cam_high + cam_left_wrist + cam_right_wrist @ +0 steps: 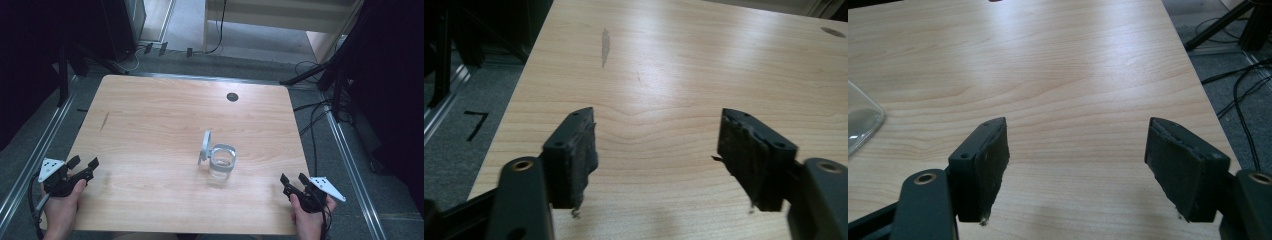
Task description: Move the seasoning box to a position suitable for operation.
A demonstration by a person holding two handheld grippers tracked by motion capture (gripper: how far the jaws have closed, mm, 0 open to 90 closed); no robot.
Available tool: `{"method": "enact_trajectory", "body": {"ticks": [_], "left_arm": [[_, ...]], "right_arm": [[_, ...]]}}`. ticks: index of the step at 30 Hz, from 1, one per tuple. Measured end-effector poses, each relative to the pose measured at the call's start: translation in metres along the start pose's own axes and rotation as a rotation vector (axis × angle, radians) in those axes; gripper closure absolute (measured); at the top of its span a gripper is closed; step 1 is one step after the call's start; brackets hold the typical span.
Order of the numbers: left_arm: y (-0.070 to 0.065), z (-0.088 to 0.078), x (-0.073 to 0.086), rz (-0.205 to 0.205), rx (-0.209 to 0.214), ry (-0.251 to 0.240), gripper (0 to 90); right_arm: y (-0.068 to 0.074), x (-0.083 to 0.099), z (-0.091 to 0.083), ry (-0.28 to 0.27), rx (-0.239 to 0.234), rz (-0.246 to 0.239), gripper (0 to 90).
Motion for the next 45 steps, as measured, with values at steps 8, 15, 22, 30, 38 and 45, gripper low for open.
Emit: {"method": "enact_trajectory", "body": {"ticks": [8,15,22,30,38,45], "left_arm": [[-0.039,0.003,-0.003,0.037,0.081,0.07,67.0],[-0.11,0.014,-0.012,0.162,0.215,0.122,80.5],[-0.181,0.027,-0.015,0.272,0.346,0.167,88.5],[-0.24,0.037,-0.013,0.348,0.452,0.19,90.0],[-0.272,0.054,-0.014,0.364,0.509,0.212,90.0],[-0.276,0.07,-0.022,0.363,0.51,0.225,90.0]], "right_arm": [[0.021,-0.009,0.003,-0.004,-0.086,-0.06,62.1],[0.057,-0.026,0.015,-0.014,-0.188,-0.108,70.4],[0.084,-0.037,0.027,0.011,-0.222,-0.17,90.0],[0.115,-0.055,0.044,0.01,-0.274,-0.226,90.0],[0.129,-0.073,0.057,0.022,-0.302,-0.258,90.0],[0.136,-0.081,0.067,0.049,-0.385,-0.276,90.0]]}}
Point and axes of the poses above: each handheld gripper's, and its own axes: z roughly forward along the jaws, x roughly out of its underside, y roughly to its left, the point moved 4 cm from there along z, roughly forward along the jaws, and after that the axes turned 13 degrees about y, right-handed, at the moved point
